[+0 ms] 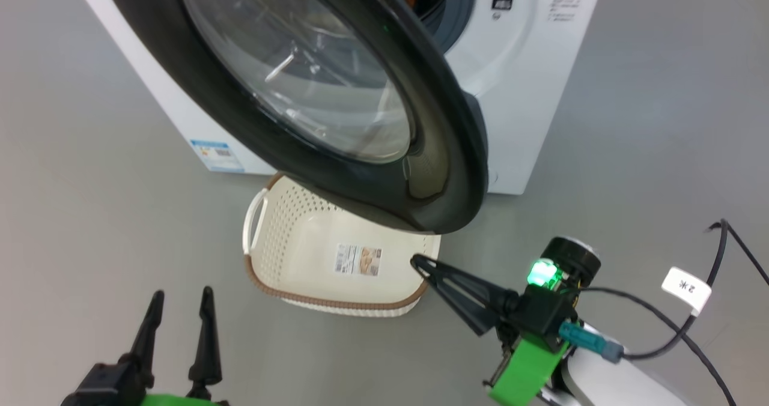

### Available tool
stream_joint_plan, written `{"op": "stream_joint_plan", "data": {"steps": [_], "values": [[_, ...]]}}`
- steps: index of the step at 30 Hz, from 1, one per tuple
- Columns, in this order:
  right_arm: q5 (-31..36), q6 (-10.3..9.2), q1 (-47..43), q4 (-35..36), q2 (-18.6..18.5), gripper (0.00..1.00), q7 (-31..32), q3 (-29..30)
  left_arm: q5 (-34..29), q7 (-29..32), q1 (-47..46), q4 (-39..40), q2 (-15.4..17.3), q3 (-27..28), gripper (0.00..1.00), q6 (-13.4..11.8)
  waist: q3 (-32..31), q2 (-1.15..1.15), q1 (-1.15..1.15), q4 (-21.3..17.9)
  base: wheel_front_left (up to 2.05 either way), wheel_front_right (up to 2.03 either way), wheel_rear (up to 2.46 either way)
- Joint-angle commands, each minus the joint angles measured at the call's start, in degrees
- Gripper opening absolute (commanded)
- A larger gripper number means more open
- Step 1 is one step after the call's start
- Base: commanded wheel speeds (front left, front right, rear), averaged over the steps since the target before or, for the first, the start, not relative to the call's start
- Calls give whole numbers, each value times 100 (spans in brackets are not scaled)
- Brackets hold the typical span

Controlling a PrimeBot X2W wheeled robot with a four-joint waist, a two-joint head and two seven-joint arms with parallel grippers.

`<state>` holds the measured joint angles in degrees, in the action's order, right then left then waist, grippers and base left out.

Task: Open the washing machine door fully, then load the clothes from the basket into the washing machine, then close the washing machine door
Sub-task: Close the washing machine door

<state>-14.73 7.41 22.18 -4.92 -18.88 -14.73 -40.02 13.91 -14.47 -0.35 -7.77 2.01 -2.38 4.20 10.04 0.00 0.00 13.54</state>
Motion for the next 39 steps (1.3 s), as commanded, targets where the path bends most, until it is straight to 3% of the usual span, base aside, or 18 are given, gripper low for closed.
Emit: {"op": "stream_joint_plan", "data": {"steps": [1, 10, 23, 39], "values": [[-66, 8, 170, -7, 94, 0, -27, -5, 62, -52, -261, 152, 87, 100, 100, -60, 270, 0, 0, 181, 0, 0, 0], [130, 8, 713, -679, 370, 0, -27, 790, 225, -52, -640, 97, 87, -177, 100, -87, 711, 0, 0, 326, 0, 0, 0], [515, 8, 1258, -1042, 681, 0, -27, 1778, 326, -52, -955, 33, 87, -340, 100, -71, 1106, 0, 0, 343, 0, 0, 0], [651, 8, 2520, -1618, 919, 0, -27, 2490, 401, -52, -1477, 48, 87, -594, 100, -14, 1742, 0, 0, 396, 0, 0, 0]]}}
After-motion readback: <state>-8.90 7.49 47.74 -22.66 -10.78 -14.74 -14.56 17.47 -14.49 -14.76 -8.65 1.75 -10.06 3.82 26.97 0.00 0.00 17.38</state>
